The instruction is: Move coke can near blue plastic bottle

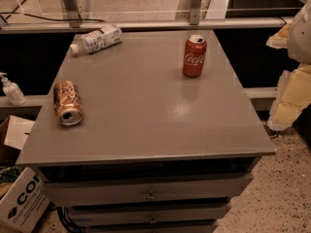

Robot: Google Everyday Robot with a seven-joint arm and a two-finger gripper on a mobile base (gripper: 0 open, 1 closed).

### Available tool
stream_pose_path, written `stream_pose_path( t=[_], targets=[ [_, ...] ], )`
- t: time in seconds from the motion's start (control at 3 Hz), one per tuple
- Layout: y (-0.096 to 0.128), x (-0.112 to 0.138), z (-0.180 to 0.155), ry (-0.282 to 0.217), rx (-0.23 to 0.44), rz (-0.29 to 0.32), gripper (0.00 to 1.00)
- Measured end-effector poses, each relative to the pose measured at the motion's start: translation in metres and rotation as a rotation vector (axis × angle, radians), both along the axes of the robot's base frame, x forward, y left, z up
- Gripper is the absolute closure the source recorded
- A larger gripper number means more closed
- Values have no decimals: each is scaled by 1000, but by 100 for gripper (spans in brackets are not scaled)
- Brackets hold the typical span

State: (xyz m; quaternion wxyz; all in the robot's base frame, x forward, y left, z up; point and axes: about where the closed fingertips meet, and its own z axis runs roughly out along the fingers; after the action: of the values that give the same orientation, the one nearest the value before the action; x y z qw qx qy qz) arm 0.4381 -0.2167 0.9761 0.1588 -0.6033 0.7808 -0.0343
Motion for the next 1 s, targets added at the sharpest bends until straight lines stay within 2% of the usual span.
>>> stream_pose_path(
  t=[0.33,0.67,1.0],
  targets=[
    [1,0,1,-7,1,-1,0],
    [7,11,-21,-10,80,-32,0],
    [14,42,-62,-9,197,-87,0]
  ],
)
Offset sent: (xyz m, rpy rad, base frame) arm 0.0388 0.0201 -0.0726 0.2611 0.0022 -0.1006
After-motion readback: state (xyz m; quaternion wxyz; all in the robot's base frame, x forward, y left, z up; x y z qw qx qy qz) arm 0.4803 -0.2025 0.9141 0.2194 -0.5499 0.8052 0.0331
